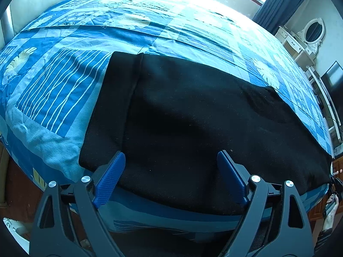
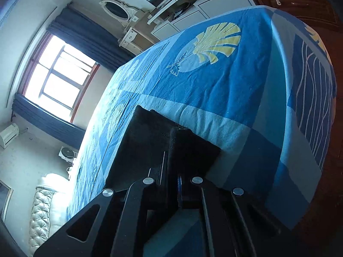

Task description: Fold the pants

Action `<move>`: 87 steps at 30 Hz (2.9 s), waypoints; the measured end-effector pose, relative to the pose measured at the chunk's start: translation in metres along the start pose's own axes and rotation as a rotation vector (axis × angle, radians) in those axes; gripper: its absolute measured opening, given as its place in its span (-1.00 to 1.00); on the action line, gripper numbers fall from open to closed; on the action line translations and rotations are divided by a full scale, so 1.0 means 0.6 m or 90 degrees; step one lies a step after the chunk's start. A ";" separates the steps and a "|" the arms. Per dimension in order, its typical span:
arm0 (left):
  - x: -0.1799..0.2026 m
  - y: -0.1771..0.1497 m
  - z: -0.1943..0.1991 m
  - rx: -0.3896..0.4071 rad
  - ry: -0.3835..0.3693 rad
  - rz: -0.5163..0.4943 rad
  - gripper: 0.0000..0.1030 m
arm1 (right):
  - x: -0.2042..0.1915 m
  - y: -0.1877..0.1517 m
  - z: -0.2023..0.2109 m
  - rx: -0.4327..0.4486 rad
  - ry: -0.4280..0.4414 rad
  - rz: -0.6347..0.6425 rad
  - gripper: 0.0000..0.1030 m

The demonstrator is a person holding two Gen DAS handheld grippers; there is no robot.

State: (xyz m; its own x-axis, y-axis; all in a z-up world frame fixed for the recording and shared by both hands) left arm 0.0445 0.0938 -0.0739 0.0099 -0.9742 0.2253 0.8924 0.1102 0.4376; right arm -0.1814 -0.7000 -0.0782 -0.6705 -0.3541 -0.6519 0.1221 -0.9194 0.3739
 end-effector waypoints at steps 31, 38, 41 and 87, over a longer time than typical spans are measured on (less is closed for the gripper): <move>0.048 0.005 0.084 0.109 -0.044 -0.055 0.70 | -0.002 0.125 -0.077 -0.236 0.071 0.124 0.17; 0.035 -0.004 0.061 0.077 -0.048 -0.021 0.70 | -0.021 0.098 -0.091 -0.317 0.094 0.190 0.20; 0.028 -0.008 0.053 0.066 -0.053 -0.003 0.70 | -0.032 0.079 -0.093 -0.325 0.062 0.220 -0.05; 0.061 -0.036 0.086 0.047 -0.105 -0.043 0.70 | -0.550 -0.474 -0.097 -0.485 0.219 0.466 -0.56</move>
State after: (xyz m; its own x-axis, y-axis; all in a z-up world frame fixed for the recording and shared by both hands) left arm 0.0024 0.0658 -0.0302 -0.1292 -0.9350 0.3304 0.8531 0.0650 0.5177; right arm 0.0474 -0.3319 -0.0078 -0.0285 -0.7742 -0.6323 0.9025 -0.2918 0.3166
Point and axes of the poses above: each gripper's, at about its wrist camera, not at the fingertips, and z roughly against the way its jaws point, x to its right, y to its top, the point moved 2 cm from there along -z, roughly the way its jaws point, and after that the axes turned 2 degrees about -x, right-handed, at the moved point
